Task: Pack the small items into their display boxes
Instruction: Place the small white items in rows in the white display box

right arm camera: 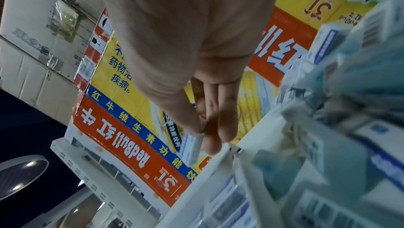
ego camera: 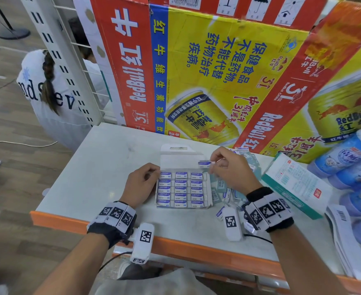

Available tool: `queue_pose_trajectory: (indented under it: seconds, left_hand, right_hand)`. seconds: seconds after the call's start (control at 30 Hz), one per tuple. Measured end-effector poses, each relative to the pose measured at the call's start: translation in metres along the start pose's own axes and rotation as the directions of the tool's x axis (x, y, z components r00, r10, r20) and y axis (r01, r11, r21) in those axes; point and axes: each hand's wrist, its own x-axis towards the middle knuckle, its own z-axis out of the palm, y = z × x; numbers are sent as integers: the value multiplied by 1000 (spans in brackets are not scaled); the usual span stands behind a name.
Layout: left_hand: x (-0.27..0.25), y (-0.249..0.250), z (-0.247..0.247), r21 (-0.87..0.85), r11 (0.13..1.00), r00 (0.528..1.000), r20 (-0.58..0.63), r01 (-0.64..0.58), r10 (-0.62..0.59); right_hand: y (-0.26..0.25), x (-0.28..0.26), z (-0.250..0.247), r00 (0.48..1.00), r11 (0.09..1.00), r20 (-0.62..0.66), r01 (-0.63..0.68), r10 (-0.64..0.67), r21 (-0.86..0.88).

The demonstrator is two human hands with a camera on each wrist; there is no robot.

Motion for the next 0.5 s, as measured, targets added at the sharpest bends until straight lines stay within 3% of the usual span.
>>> queue_pose_trajectory:
  seconds: [0.13,0.37,0.5]
  left_hand:
    - [0,0,0,4,1000,1000,4,-3,3]
    - [1,-1,0,28,999,1000,-7,-15,15]
    - [1,-1,0,28,999,999,-17,-30,31]
  right_hand:
    - [-6,-5,19,995,997,53,81,-80,-2]
    - [-17,-4,58,990,992,84,115,-111,-49]
    - [-22,-1,76,992,996,117,58,-50,-64]
